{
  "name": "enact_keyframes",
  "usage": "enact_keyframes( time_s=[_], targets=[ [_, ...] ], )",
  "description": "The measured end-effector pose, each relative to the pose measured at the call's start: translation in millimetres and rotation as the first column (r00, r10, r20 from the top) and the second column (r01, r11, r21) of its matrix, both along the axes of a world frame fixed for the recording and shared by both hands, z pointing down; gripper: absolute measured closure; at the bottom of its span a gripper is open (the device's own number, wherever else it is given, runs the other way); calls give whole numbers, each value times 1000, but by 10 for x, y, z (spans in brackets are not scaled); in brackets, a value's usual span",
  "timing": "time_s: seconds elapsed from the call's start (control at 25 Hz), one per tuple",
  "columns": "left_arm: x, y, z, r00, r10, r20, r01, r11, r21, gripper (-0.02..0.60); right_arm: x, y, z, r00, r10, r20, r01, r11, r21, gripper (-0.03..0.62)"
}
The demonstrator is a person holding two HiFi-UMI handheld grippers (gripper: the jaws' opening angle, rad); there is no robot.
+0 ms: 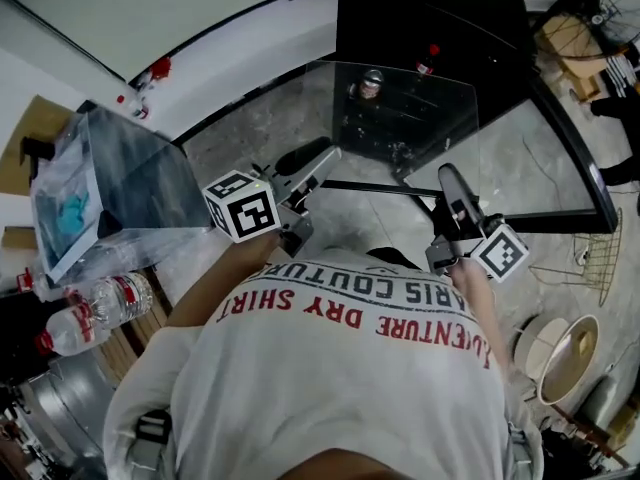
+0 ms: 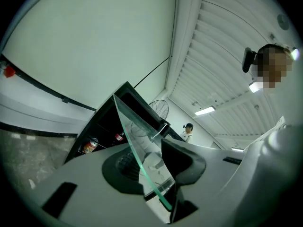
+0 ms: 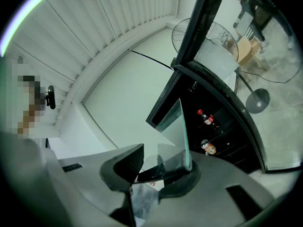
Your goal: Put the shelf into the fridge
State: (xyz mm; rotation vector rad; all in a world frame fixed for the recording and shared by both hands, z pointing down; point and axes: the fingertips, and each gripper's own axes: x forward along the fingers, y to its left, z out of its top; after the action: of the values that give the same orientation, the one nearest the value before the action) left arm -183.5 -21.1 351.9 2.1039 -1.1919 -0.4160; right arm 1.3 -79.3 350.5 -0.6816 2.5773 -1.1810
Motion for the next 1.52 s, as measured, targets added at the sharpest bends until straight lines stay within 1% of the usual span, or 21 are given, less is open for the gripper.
enact_keyframes(
  time_s=[0.36,0.64,0.8,1.0,1.16,1.52],
  targets=[
    [135,-317,110,995,103,-8,-103,995,-6,456,180,-114,83,995,95,-22,-95,995,-3,510],
    [180,-561,245,991,133,-9,-133,990,-36,456,244,-299,238,991,129,-33,-130,991,-29,510],
    [161,-700,319,990,139,-19,-140,989,-51,456,226,-424,304,988,151,-38,-153,988,-38,508],
    [130,-851,431,987,163,-10,-164,984,-75,454,204,-532,449,983,179,-40,-181,981,-70,507],
    [103,-1002,486,984,179,-11,-179,981,-76,454,185,-649,511,979,200,-44,-203,975,-87,507],
    [47,-1407,672,978,209,-7,-209,974,-85,451,112,-1008,658,976,212,-52,-216,973,-85,507]
  ],
)
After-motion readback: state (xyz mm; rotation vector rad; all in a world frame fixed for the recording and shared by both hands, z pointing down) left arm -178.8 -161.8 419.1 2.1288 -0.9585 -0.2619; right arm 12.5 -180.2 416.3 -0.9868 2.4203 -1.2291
